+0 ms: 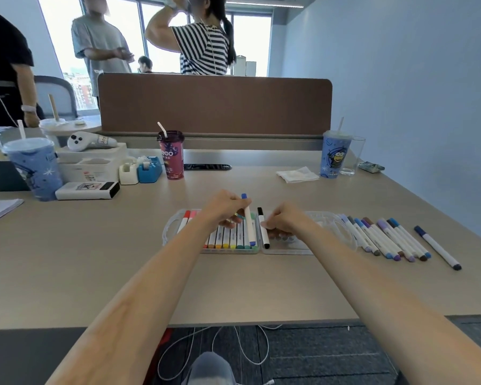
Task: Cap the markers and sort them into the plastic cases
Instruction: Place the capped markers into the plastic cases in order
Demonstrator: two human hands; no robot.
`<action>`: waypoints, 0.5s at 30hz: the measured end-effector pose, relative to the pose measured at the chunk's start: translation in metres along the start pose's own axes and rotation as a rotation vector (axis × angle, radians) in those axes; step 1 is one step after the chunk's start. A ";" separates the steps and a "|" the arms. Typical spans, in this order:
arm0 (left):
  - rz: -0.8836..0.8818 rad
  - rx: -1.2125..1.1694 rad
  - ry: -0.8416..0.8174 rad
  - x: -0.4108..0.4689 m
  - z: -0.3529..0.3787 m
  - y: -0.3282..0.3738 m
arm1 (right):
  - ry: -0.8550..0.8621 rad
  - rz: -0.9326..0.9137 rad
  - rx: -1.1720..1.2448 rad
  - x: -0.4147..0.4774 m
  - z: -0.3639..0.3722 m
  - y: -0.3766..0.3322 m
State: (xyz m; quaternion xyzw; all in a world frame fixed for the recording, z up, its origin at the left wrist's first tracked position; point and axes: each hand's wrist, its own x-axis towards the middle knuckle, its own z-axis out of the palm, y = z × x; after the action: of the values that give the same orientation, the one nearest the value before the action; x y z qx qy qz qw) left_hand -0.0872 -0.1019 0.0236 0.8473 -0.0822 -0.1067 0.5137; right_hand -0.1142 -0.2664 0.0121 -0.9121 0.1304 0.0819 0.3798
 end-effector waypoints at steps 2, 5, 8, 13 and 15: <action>0.001 0.016 0.001 -0.001 0.001 0.001 | 0.013 0.020 -0.028 0.000 -0.001 -0.001; 0.003 0.020 0.011 -0.001 0.001 0.002 | 0.006 0.040 -0.038 0.001 -0.002 -0.004; 0.012 0.032 0.018 0.000 0.001 0.004 | 0.011 0.077 -0.068 0.002 0.001 -0.007; 0.012 0.064 0.024 -0.002 0.003 0.005 | -0.014 0.143 -0.100 0.002 -0.002 -0.009; 0.010 0.070 0.023 -0.001 0.004 0.004 | -0.039 0.164 -0.133 0.001 -0.004 -0.009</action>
State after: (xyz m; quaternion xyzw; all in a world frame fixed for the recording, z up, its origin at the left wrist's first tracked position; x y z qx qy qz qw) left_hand -0.0897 -0.1069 0.0250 0.8655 -0.0841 -0.0915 0.4853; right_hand -0.1104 -0.2633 0.0211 -0.9198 0.1917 0.1388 0.3130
